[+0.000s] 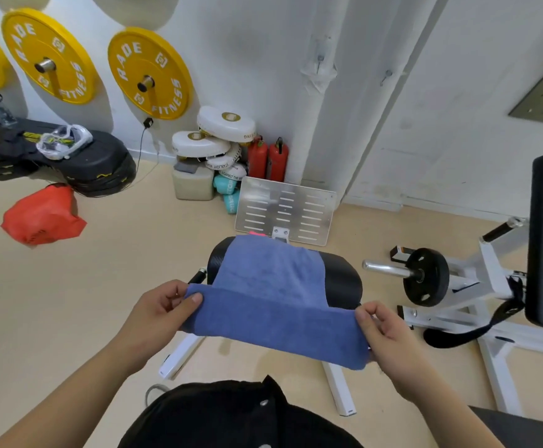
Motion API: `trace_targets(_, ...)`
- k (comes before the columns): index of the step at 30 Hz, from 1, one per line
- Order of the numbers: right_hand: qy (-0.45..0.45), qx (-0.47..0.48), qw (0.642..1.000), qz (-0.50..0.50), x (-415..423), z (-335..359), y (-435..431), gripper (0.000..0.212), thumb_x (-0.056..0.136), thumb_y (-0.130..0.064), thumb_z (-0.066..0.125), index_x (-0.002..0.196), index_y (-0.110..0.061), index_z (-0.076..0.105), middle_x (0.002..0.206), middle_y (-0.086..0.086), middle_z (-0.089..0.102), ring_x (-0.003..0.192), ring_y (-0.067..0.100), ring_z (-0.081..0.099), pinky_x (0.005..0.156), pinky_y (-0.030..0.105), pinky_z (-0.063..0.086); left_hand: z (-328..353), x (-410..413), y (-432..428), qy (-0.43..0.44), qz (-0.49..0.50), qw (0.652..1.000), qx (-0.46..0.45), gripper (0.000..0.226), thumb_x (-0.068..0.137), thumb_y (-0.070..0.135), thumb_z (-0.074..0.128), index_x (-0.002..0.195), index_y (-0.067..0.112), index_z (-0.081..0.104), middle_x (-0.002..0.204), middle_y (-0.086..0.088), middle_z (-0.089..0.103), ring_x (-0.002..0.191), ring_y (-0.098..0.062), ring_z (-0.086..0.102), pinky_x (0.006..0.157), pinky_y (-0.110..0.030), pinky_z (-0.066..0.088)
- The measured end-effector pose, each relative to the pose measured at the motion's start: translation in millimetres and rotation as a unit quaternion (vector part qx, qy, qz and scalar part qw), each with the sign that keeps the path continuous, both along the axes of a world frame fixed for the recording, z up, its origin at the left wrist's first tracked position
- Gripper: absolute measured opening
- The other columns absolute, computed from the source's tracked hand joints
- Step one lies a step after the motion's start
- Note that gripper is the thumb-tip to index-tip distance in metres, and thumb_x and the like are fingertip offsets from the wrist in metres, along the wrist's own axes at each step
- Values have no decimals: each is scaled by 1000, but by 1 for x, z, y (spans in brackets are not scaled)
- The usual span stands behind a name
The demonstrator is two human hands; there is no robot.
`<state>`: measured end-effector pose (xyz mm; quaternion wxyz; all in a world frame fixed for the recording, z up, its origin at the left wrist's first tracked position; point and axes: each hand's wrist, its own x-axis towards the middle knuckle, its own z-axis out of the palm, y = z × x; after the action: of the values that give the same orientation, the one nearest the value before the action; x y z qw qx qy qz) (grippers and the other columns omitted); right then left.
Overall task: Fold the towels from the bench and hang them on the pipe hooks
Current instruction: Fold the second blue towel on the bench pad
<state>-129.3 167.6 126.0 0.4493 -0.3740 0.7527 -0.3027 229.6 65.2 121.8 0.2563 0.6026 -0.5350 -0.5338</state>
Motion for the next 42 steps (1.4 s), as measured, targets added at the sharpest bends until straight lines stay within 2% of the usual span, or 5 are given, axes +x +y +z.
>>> trace_targets(11,-26,29,997,-66,-13,-26,-62,20,106,-34,51,103,-17,62,105,5,68,97,26,69,81,53,64,-26,-40,-58,-86,37,996,-16,11,101,23,57,96,27,66,87,2,75,86,-22,69,74,-35,54)
trace_targets(21,18,82,992,-98,-41,-87,-219,18,106,-33,52,101,-20,63,98,7,69,93,28,67,87,53,62,-80,-79,-213,-98,-9,995,14,11,101,21,55,96,24,64,86,1,71,84,-22,65,68,-27,46)
trace_targets(30,70,147,979,-121,-56,-138,-308,19,104,-24,47,92,-15,58,83,10,65,74,23,59,65,33,46,-141,-112,-304,-149,15,984,96,14,104,25,47,103,22,60,91,1,69,87,-21,66,78,-40,53)
trace_targets(37,89,165,981,-50,-72,-172,-343,16,105,-25,50,98,-15,58,84,2,65,74,15,58,62,26,42,-177,-120,-337,-227,-5,964,137,13,104,23,46,102,18,58,89,1,66,81,-17,62,69,-31,48)
trace_targets(42,74,223,972,28,-87,-206,-358,14,102,-26,58,94,-15,62,85,1,68,77,14,61,64,24,45,-202,-125,-351,-288,-70,941,162,11,102,27,51,101,20,59,97,0,68,89,-20,63,83,-34,53)
